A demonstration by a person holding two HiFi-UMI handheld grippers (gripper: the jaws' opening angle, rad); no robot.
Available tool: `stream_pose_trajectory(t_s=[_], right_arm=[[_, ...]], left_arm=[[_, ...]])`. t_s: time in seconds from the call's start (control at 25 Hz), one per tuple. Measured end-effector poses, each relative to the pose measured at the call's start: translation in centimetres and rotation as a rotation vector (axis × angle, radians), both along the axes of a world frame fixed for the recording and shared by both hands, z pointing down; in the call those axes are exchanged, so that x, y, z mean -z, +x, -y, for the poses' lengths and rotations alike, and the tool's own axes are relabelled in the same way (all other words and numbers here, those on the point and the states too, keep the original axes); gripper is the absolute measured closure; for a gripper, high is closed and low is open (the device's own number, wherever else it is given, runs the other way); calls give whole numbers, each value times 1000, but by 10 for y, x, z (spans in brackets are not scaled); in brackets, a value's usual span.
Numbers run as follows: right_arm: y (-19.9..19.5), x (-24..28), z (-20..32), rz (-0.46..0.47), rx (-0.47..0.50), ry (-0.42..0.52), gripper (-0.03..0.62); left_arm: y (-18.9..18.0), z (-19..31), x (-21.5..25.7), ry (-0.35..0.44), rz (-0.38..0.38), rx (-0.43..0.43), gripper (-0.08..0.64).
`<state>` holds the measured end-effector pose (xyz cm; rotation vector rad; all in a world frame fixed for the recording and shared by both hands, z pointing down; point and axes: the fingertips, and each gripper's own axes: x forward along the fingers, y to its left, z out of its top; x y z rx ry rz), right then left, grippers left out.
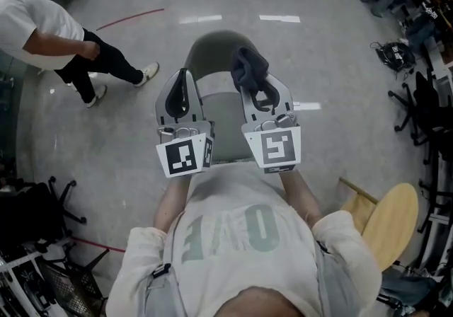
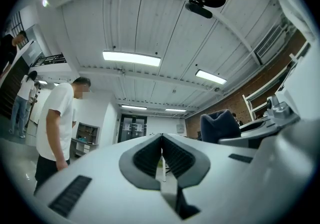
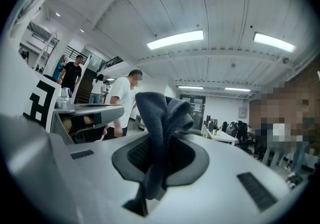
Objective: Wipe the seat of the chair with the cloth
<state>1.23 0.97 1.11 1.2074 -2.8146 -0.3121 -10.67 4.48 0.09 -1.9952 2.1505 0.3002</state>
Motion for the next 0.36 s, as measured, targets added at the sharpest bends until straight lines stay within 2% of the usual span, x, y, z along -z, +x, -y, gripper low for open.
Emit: stream_pose_trajectory(t_s=[0.36], right_arm=[[-27, 4, -6, -14, 30, 3, 543]], left_arm=[[-21, -2, 1, 8, 0, -3, 545]])
